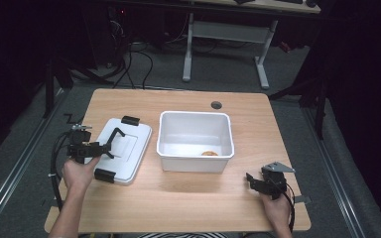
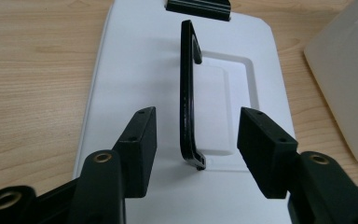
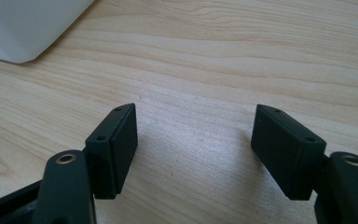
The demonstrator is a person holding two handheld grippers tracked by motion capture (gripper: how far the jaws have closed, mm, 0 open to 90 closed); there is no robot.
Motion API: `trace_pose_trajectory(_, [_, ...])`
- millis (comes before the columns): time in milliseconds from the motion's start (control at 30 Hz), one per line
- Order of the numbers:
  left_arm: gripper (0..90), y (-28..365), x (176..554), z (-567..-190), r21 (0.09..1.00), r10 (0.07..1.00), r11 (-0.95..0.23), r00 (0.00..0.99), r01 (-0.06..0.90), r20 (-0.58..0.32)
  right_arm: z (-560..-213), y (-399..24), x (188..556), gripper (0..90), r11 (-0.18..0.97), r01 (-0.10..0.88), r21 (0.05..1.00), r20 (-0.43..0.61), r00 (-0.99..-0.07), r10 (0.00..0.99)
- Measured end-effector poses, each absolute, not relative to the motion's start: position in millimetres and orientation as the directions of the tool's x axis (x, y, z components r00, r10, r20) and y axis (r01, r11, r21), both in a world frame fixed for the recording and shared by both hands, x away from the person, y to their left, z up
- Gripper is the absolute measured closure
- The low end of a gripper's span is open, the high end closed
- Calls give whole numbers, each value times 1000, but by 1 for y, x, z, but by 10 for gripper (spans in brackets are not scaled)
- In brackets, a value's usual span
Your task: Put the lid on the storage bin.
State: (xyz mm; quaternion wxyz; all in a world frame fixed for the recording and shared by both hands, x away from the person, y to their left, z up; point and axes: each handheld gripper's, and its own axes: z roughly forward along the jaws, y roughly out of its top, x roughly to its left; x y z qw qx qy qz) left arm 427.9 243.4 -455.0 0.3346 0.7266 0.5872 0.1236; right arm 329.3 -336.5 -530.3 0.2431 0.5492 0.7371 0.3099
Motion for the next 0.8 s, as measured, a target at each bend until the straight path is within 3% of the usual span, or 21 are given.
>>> trace_pose_trajectory(333, [524,240,430,-473,613,941,-80,262,786,-213,-530,-336,329,316,205,659,724,-19,-278,960])
trace_pose_trajectory(800, [679,241,426,-484,616,935,-75,270,784,-231,-530,-336,329,315,205,659,724,-18,-279,960])
